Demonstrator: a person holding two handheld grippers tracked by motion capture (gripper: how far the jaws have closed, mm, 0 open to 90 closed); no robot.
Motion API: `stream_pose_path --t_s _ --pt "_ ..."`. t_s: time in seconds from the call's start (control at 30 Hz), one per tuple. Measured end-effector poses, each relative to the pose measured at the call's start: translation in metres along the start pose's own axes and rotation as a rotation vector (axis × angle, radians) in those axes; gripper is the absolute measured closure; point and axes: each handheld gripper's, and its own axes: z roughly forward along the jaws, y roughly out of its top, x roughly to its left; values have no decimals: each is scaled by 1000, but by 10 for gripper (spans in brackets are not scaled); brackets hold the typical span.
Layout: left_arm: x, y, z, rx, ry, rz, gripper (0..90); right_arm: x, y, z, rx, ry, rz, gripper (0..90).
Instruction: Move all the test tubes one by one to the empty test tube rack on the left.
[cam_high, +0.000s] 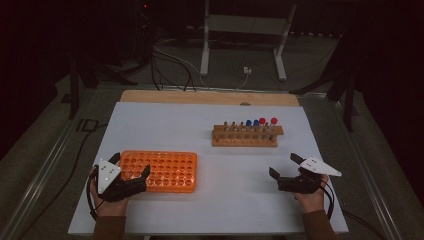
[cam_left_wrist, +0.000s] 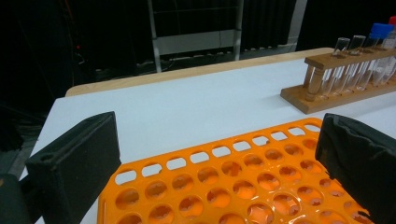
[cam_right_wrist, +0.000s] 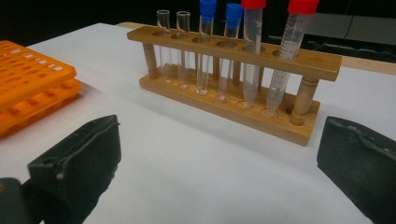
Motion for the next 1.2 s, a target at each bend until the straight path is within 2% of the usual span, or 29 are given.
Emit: stream_pose_path --t_s 0.1,0.27,0.53,0.67,0.87,1.03,1.2 --pt "0 0 -1 -4 16 -1 6 -1 0 0 -2 -7 -3 0" --pt "5 0 -5 -25 20 -32 6 0 0 0 -4 -12 2 0" --pt "5 -2 -3 -24 34 -53 6 0 8 -1 -26 -22 37 0" --pt "7 -3 -2 -16 37 -63 6 -4 20 0 -23 -18 35 0" --pt "7 -3 -4 -30 36 -72 6 -13 46 4 -32 -15 43 0" --pt "8 -3 -4 -32 36 -79 6 -16 62 13 -18 -27 22 0" --pt "9 -3 -3 -33 38 -84 6 -26 75 30 9 -40 13 22"
